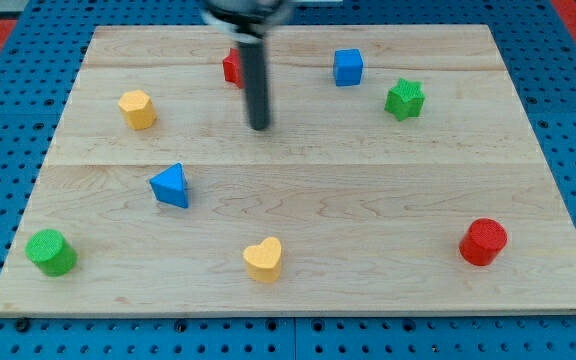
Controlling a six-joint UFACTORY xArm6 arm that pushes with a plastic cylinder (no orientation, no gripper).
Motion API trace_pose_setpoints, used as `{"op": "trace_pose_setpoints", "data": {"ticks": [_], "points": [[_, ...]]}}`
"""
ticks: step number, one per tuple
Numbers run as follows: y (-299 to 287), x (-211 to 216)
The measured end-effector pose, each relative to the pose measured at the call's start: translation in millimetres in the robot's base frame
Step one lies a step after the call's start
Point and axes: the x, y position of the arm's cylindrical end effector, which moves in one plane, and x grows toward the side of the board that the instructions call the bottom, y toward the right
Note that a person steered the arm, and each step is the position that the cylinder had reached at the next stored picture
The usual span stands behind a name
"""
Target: Nudge the yellow heart left a bit
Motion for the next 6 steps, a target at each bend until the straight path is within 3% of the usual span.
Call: {"op": "trace_pose_setpoints", "data": {"ticks": [1, 2, 4, 6], "points": [[48.3, 83.0], [20.0, 163.1], [-74.7, 219.0], [-104.2, 219.9]]}}
